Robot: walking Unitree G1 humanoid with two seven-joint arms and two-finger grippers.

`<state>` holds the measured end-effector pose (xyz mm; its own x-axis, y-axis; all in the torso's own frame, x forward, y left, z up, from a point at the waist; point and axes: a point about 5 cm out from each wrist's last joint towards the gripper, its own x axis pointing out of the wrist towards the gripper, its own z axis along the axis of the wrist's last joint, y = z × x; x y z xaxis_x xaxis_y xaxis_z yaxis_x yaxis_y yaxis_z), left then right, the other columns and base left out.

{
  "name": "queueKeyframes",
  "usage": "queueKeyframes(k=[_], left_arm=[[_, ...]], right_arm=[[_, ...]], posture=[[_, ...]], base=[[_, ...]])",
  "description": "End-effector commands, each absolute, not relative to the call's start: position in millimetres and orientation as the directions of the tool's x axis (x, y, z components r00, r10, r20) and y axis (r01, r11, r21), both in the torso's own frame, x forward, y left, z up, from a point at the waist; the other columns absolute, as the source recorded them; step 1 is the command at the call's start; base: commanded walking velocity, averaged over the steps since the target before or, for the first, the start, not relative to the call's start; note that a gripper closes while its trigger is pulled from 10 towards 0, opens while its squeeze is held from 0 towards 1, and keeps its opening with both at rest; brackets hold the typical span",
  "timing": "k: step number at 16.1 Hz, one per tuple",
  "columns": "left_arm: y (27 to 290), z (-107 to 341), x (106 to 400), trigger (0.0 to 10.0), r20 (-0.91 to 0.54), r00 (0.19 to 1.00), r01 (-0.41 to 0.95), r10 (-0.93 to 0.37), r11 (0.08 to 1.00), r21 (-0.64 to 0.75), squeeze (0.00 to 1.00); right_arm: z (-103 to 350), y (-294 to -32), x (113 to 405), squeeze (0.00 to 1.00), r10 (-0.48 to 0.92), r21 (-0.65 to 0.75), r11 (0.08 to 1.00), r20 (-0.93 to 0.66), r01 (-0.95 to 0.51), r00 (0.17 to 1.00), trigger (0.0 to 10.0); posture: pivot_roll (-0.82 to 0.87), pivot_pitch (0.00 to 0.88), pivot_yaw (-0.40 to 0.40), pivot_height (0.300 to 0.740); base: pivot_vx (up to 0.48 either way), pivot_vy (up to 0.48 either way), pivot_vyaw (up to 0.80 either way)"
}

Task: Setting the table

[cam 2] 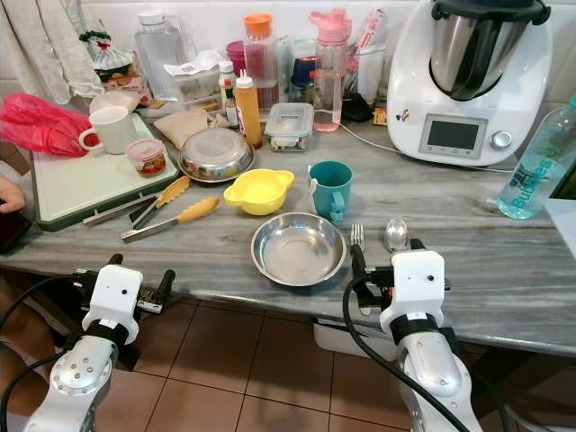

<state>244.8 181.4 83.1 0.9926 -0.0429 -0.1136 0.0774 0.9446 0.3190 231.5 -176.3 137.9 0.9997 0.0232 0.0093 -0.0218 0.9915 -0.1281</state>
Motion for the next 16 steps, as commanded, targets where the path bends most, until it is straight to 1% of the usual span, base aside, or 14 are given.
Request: queueKeyframes(k=[1,6,16], left_arm=[[182.9,85.5,247.5,10.0,-0.111,0.993,0.077,-0.043,0.945,0.319,0.00],[185.8,84.6,250.3,10.0,-0.118,0.992,0.084,-0.047,0.941,0.329,0.00],[187.3,77.4,250.5,10.0,-0.131,0.990,0.097,-0.057,0.940,0.328,0.00]], right_arm=[[137.7,-176.9,232.7,0.00,0.014,-0.124,0.992,0.006,-0.013,1.000,10.0],[134.6,-176.6,230.6,0.00,-0.003,-0.112,0.994,-0.001,0.003,1.000,10.0],[132.1,-176.0,231.2,0.00,-0.007,-0.104,0.995,-0.004,0.007,1.000,10.0]], posture=[[-0.17,0.000,0.081,0.740],[-0.16,0.000,0.096,0.740],[-0.16,0.000,0.093,0.740]], base=[[-0.259,0.000,0.00],[-0.288,0.000,0.00],[-0.301,0.000,0.00]])
